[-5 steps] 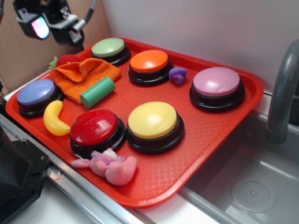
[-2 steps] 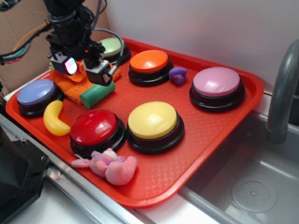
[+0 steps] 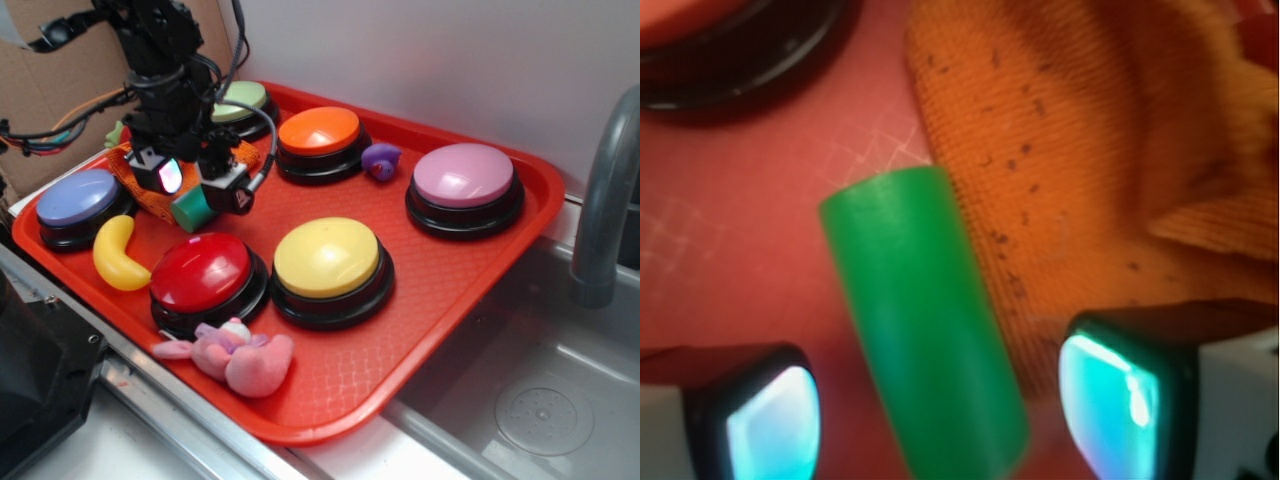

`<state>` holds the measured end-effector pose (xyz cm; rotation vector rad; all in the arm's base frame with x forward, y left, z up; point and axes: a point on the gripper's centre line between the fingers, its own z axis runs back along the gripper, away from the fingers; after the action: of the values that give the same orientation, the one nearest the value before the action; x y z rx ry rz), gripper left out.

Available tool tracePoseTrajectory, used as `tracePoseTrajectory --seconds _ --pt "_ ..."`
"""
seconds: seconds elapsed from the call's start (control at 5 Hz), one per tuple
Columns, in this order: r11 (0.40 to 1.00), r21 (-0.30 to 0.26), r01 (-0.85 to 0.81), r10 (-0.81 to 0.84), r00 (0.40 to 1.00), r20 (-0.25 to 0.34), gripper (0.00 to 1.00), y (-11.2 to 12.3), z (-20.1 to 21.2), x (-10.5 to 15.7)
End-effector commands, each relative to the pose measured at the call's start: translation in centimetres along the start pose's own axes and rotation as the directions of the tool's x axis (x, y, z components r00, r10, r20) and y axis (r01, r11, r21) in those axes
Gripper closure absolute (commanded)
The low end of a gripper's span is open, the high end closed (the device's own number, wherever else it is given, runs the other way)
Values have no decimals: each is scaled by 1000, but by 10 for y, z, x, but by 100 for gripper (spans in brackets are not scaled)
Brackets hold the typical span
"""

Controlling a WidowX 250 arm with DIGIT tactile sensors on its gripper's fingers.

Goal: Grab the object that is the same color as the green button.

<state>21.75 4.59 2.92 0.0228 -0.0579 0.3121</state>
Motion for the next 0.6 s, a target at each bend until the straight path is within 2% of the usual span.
tracePoseTrajectory --seconds 0.0,0.2,0.4 --pt "1000 -6 -6 6 999 53 100 4 -1 10" --pt "1000 -10 -12 12 999 48 100 1 -1 10" --pt "997 -34 -64 66 996 53 100 0 18 11"
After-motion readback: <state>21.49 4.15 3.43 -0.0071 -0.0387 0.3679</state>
